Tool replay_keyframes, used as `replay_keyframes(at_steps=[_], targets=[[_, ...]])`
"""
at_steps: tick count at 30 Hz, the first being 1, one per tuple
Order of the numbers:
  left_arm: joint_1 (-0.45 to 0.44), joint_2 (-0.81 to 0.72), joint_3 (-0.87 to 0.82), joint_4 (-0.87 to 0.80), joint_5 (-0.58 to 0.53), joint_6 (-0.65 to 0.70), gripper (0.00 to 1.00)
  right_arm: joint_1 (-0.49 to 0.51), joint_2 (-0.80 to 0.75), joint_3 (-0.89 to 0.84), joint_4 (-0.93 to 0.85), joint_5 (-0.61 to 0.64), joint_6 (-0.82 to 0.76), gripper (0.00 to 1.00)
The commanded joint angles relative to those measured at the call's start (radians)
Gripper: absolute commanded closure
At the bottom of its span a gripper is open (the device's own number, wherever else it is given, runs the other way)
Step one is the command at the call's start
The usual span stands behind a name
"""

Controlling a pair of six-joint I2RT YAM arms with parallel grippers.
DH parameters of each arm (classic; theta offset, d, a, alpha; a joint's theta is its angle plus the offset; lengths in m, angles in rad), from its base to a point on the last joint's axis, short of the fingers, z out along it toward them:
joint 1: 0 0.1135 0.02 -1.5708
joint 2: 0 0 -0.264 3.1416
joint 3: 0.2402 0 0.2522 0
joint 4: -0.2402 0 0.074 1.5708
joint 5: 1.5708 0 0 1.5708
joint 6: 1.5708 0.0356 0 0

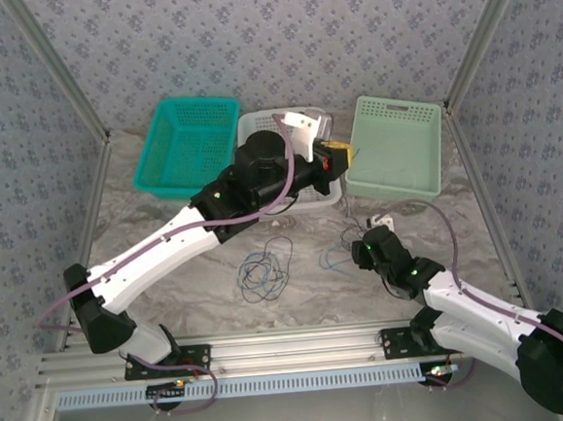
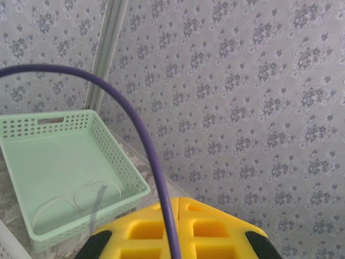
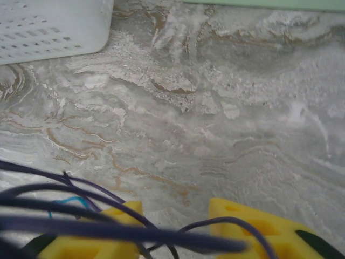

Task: Untangle the cables

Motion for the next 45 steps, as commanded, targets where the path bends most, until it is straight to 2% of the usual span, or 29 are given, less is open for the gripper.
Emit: replay_keyframes(at_steps=[1,9,10,12,15,23,27,34,38,45], targets=[[0.005,-0.033,0.019,0.012,0.015,0.008,1.0,-0.005,-0.008,-0.01,-0.051,0.02,0.054,0.65],[0.014,-0.074,0.029,-0.04,-0.038,0.059,1.0,-0.005,-0.017,-0.027,-0.122,0.013,0.141,0.67],[0.017,-0.082,0.026,-0.042,-0.04,0.063,1.0,-0.005,-0.018,-0.022,-0.129,0.012,0.144,0.65],[0.018,-0.097,0.017,-0.042,-0.04,0.065,1.0,-0.005,-0.026,-0.018,-0.137,0.012,0.144,0.48],[0.018,-0.102,-0.009,-0.032,-0.008,0.046,1.0,-0.004,-0.055,-0.01,-0.148,0.019,0.132,0.39],[0.018,-0.131,-0.165,0.061,0.003,-0.022,1.0,-0.002,-0.161,0.02,-0.257,0.041,0.129,0.33],[0.018,-0.134,-0.182,0.063,-0.003,-0.019,1.0,0.001,-0.217,0.034,-0.308,0.027,0.117,0.17],[0.019,-0.124,-0.202,0.092,-0.016,-0.022,1.0,0.047,-0.351,0.109,-0.388,0.047,0.019,0.16],[0.018,-0.104,-0.192,0.107,0.0,-0.031,1.0,0.101,-0.359,0.118,-0.317,0.037,-0.047,0.15],[0.004,-0.098,-0.172,0.132,0.025,-0.055,1.0,0.162,-0.225,0.067,0.002,0.103,-0.126,0.11]])
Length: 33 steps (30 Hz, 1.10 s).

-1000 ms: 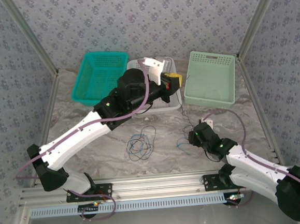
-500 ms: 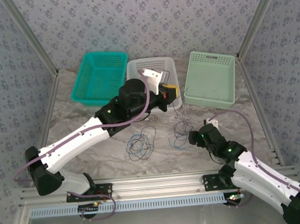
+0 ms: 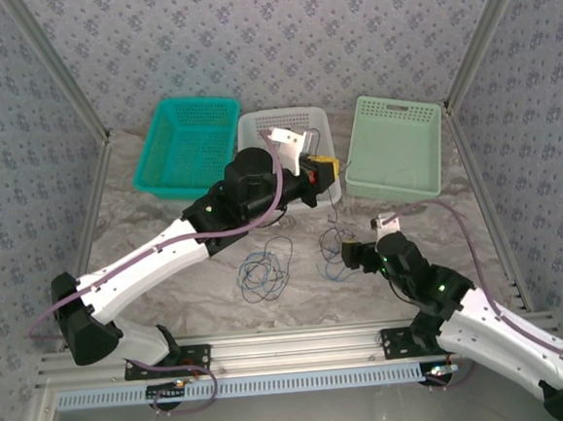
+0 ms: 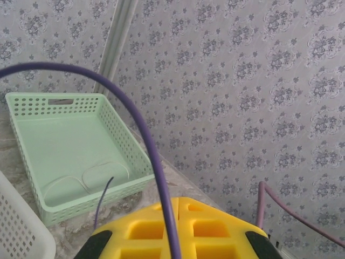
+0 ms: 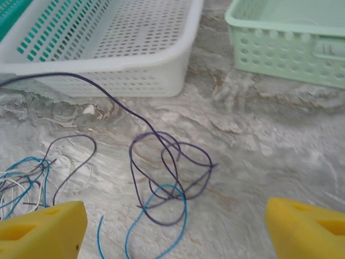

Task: Untangle the cables

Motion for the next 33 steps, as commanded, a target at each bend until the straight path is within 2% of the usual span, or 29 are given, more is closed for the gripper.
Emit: replay_keyframes(at_steps=[1,5,10,20,25,33], targets=[[-0.017,-0.003,0.033,0.051,0.021,-0.016,1.0,0.012,0.063,-0.042,0.219,0.059,-0.075,0.1],[-0.033,-0.014,0.036,0.055,0.019,-0.016,1.0,0.0,0.15,-0.076,0.409,0.061,-0.118,0.09],[-0.055,-0.019,0.044,0.063,0.017,-0.02,1.0,-0.008,0.275,-0.027,0.436,0.068,-0.134,0.09],[-0.1,-0.04,0.049,0.07,0.017,-0.022,1.0,-0.025,0.431,0.003,0.558,0.142,-0.143,0.13],[-0.114,-0.065,0.057,0.07,0.021,-0.019,1.0,-0.033,0.534,0.056,0.555,0.179,-0.128,0.19],[-0.117,-0.11,0.094,0.042,0.0,0.029,1.0,-0.045,0.585,0.037,0.495,0.194,-0.027,0.31]])
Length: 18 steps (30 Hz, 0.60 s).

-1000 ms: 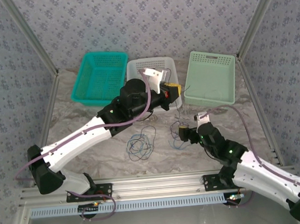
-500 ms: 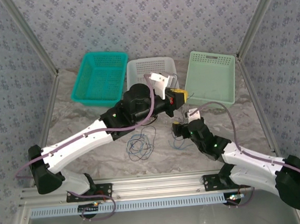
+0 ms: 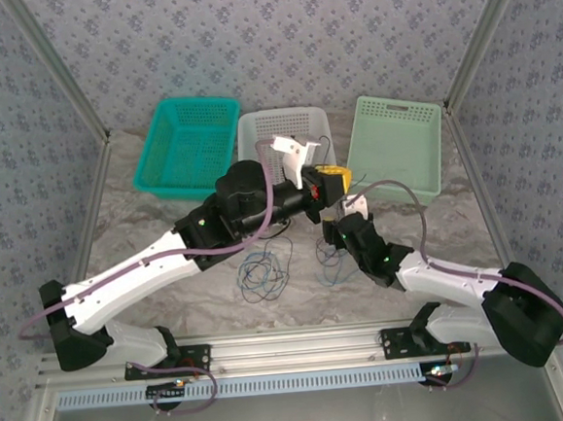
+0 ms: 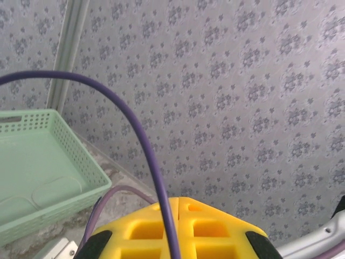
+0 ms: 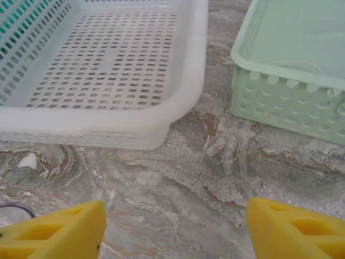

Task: Untangle the cables

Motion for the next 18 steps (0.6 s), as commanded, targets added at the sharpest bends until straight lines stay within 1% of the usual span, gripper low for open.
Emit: replay_keyframes(at_steps=[1,5,8,11,18], targets=[[-0.006,-0.045,0.081,0.019,-0.001,0.036,1.0,-0.007,0.015,-0.007,-0.045,0.033,0.069,0.31],[-0.005,-0.049,0.106,0.039,0.032,0.029,1.0,-0.008,0.02,-0.022,-0.12,0.014,0.111,0.38],[-0.005,-0.047,0.132,0.025,0.037,0.039,1.0,-0.002,0.002,-0.056,-0.149,0.0,0.148,0.38],[-0.004,-0.048,0.167,-0.009,0.008,0.079,1.0,0.006,-0.036,-0.099,-0.173,-0.003,0.184,0.38],[0.026,-0.046,0.253,-0.057,-0.005,0.138,1.0,0.012,-0.185,-0.18,-0.281,0.015,0.249,0.38]])
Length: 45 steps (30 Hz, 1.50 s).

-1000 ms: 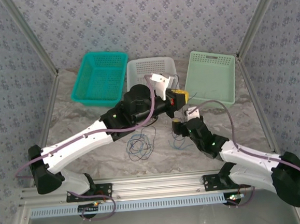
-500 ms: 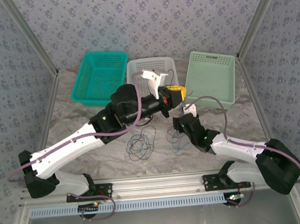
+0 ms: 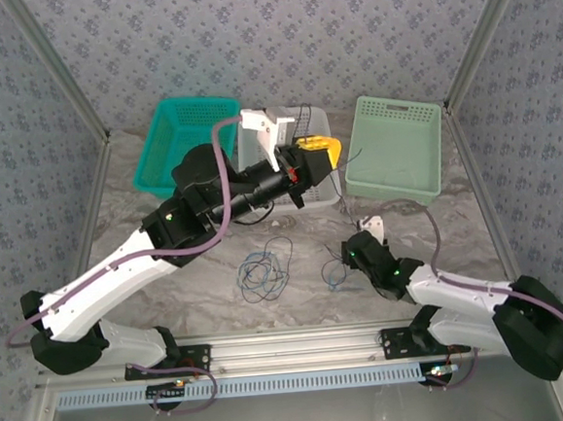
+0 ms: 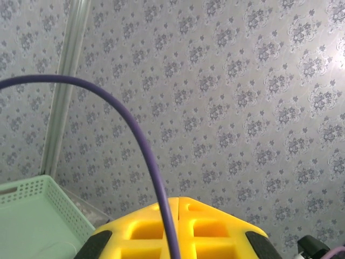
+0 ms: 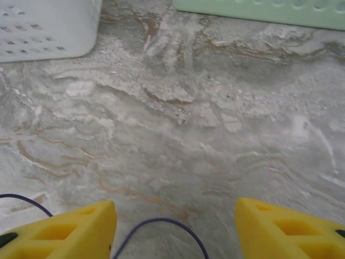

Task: Untangle the cables

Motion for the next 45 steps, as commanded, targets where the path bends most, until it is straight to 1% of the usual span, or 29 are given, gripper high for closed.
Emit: replay_keyframes(at_steps=[1,6,8,13,17,26,30,35,38,41,42,44,45], targets=[[0.025,-0.015,0.068,-0.01,-0.015,0.047,1.0,0.007,-0.074,-0.035,-0.099,0.024,0.069,0.38],[0.088,0.015,0.112,-0.037,-0.006,0.048,1.0,0.006,-0.149,-0.067,-0.106,0.012,0.095,0.35],[0.126,0.033,0.138,-0.052,-0.002,0.043,1.0,0.006,-0.152,-0.068,-0.109,0.008,0.098,0.31],[0.213,0.096,0.221,-0.086,0.025,0.034,1.0,0.008,-0.146,-0.065,-0.105,-0.014,0.087,0.25],[0.278,0.159,0.283,-0.119,0.066,0.022,1.0,0.01,-0.144,-0.065,-0.111,-0.012,0.093,0.25],[0.432,0.28,0.283,-0.129,0.125,-0.055,1.0,0.021,-0.154,-0.033,-0.157,-0.031,0.08,0.24],[0.482,0.348,0.25,-0.144,0.126,-0.074,1.0,0.028,-0.167,-0.013,-0.177,-0.034,0.07,0.24],[0.54,0.434,0.171,-0.09,0.131,-0.115,1.0,0.036,-0.193,0.007,-0.207,-0.04,0.063,0.24],[0.569,0.522,0.202,-0.134,0.169,-0.14,1.0,0.037,-0.211,0.02,-0.238,-0.04,0.06,0.23],[0.573,0.615,0.264,-0.241,0.202,-0.139,0.99,0.039,-0.231,0.038,-0.277,-0.035,0.063,0.23],[0.573,0.643,0.279,-0.282,0.199,-0.144,0.92,0.039,-0.241,0.043,-0.287,-0.038,0.063,0.22],[0.569,0.679,0.301,-0.348,0.166,-0.157,0.66,0.039,-0.256,0.048,-0.295,-0.04,0.064,0.22],[0.566,0.691,0.298,-0.365,0.153,-0.157,0.59,0.038,-0.262,0.051,-0.299,-0.042,0.061,0.22]])
